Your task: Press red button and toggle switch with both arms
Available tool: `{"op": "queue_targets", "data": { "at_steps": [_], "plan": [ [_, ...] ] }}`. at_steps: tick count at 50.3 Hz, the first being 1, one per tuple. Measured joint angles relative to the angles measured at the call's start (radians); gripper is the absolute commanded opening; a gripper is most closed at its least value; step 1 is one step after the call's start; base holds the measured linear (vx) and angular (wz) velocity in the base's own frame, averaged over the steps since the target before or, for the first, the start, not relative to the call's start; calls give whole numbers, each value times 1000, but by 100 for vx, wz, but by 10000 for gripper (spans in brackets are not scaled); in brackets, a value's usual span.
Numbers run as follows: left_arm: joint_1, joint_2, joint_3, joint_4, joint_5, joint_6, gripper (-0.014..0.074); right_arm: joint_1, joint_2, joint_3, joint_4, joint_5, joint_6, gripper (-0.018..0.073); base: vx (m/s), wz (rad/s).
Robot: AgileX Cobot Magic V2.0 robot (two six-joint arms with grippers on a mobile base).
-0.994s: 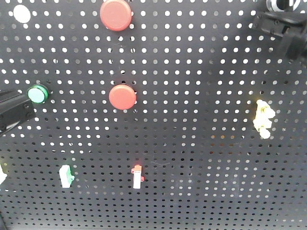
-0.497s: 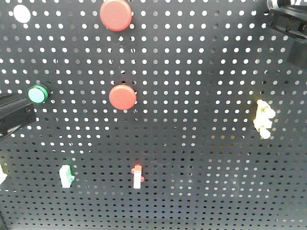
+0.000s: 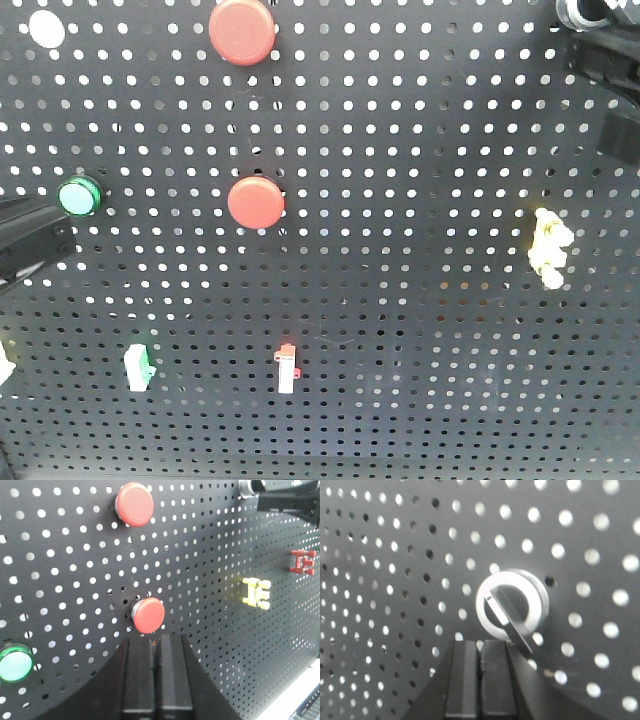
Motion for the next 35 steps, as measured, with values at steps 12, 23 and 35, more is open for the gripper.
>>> {"op": "queue_targets", "data": {
  "at_steps": [12, 23, 35],
  "plan": [
    [0, 0, 0, 40, 49, 0, 1, -17, -143, 122, -204, -34, 223, -3, 0, 0],
    [0, -17, 58, 107, 105, -1, 1, -17, -386, 392, -436, -43, 414, -3, 0, 0],
    [8, -170, 397, 120, 57, -125, 1, -19, -697, 663, -505, -22, 481, -3, 0, 0]
  ]
}}
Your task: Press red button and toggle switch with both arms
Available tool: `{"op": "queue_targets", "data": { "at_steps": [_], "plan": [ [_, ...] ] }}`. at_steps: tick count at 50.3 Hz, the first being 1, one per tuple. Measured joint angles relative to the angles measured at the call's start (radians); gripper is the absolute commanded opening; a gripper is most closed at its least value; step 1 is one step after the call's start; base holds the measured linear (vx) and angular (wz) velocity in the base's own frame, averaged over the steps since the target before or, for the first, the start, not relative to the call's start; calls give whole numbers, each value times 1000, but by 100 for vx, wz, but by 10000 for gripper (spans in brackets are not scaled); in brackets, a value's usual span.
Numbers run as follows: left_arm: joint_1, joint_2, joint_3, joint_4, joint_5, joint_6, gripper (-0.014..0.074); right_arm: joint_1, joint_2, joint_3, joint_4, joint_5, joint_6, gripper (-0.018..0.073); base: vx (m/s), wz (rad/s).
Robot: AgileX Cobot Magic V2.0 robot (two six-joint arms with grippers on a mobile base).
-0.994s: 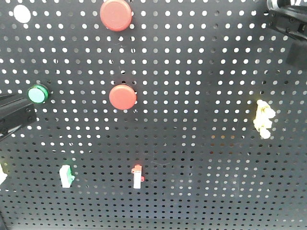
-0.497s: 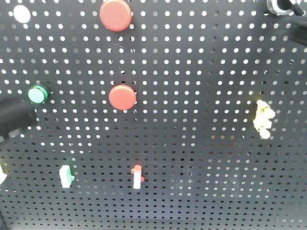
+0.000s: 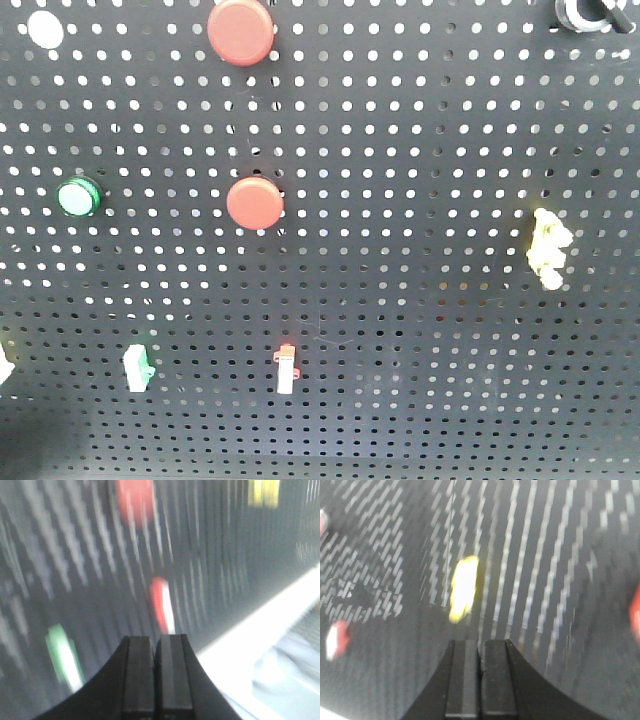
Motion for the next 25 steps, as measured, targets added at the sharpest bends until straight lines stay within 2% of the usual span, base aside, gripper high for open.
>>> {"op": "queue_targets", "data": {
  "at_steps": [9, 25],
  "plan": [
    [1, -128, 156, 0, -17, -47, 1, 0, -159, 113, -4, 7, 6, -3, 0, 0],
    [1, -155, 199, 0, 27, -51, 1, 0, -193, 194, -7, 33, 6, -3, 0, 0]
  ]
}}
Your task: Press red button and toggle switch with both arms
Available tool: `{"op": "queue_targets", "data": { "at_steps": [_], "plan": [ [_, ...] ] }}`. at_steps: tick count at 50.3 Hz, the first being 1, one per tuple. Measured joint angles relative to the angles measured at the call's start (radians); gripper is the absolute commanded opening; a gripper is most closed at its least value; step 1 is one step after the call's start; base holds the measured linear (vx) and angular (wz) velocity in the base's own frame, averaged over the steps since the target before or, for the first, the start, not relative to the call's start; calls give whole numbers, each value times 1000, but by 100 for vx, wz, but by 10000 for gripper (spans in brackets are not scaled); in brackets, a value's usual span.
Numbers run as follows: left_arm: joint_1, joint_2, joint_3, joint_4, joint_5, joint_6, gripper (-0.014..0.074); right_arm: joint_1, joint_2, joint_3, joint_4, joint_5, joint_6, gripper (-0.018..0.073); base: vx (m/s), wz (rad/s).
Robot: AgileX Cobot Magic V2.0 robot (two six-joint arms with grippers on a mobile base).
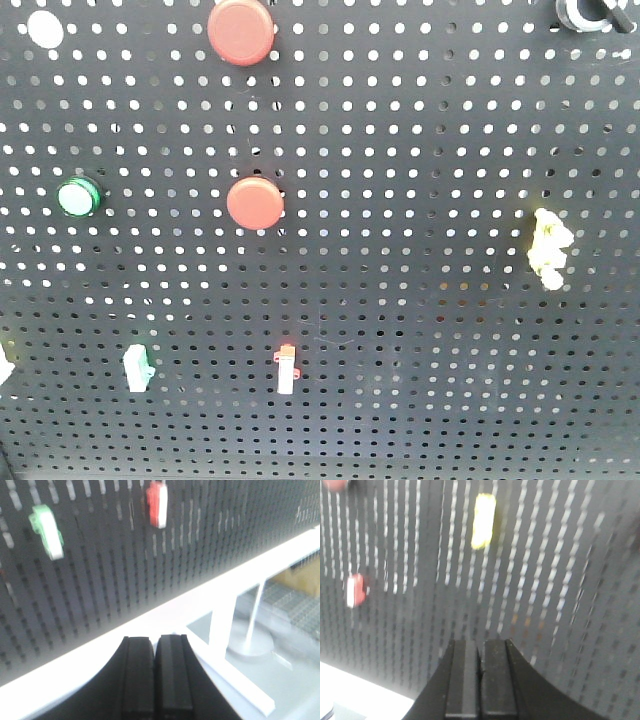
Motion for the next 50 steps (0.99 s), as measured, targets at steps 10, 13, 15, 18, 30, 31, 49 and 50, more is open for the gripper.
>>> {"op": "queue_targets", "data": {
  "at_steps": [10, 13, 15, 18, 30, 31, 49, 50],
  "plan": [
    [0, 0, 0, 0, 9, 0, 1, 0, 0, 1, -1, 8, 0, -3, 0, 0],
    [0, 0, 1, 0, 11, 0, 1, 0, 0, 1, -1, 8, 0, -3, 0, 0],
    [0, 0, 11, 1, 0, 0, 1, 0, 0, 1, -1, 9, 0, -3, 0, 0],
    [8, -7, 39, 24, -22, 6, 1, 0, 0, 1, -1, 11, 0, -3, 0, 0],
    [195, -180, 314, 87, -263, 34, 1, 0, 0, 1, -1, 11, 0, -3, 0, 1],
    [214, -200, 338, 85, -285, 34, 1, 0, 0, 1, -1, 11, 0, -3, 0, 0],
    [412, -445, 388, 82, -203, 19, 1, 0, 0, 1, -1, 11, 0, -3, 0, 0],
    [415, -447, 388, 82, -195, 18, 1, 0, 0, 1, -1, 11, 0, -3, 0, 0]
  ]
}}
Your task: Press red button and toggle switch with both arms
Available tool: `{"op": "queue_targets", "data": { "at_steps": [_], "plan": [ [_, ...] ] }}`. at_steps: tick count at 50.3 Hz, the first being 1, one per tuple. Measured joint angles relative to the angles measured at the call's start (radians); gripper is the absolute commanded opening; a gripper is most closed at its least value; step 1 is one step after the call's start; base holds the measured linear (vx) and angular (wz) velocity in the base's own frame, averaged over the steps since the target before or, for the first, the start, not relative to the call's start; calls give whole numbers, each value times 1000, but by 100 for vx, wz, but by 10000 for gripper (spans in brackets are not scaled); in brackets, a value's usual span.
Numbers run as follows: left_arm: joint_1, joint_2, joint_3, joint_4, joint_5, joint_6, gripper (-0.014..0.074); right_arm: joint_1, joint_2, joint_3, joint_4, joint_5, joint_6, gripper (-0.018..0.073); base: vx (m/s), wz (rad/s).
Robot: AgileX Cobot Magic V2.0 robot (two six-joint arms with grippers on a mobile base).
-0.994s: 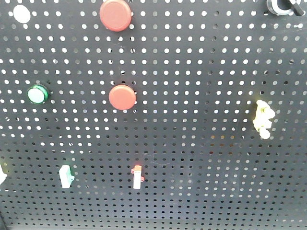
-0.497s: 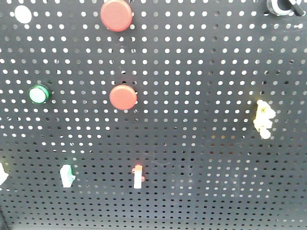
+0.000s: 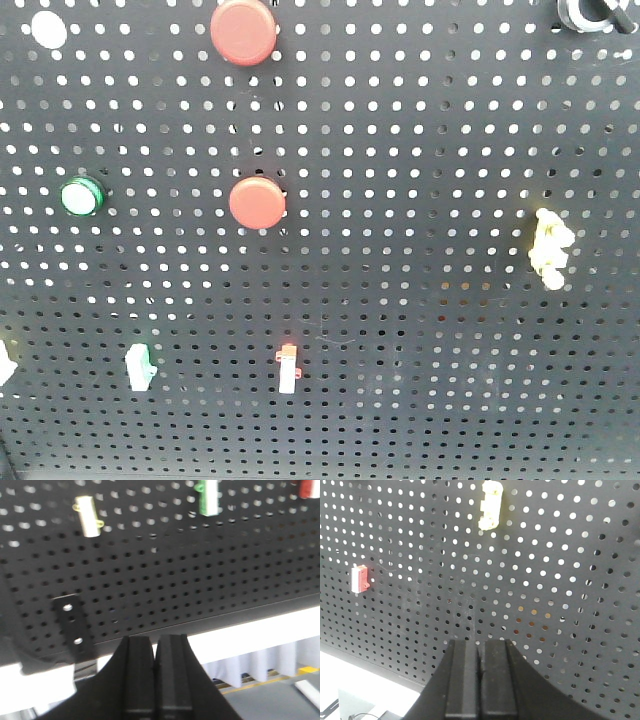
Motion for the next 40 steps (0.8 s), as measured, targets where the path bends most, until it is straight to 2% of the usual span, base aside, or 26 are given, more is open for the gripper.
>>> {"op": "queue_targets", "data": {
  "at_steps": [40],
  "plan": [
    [8, -6, 0, 0, 25, 0, 1, 0, 0, 0, 0, 2, 0, -3, 0, 0]
  ]
}}
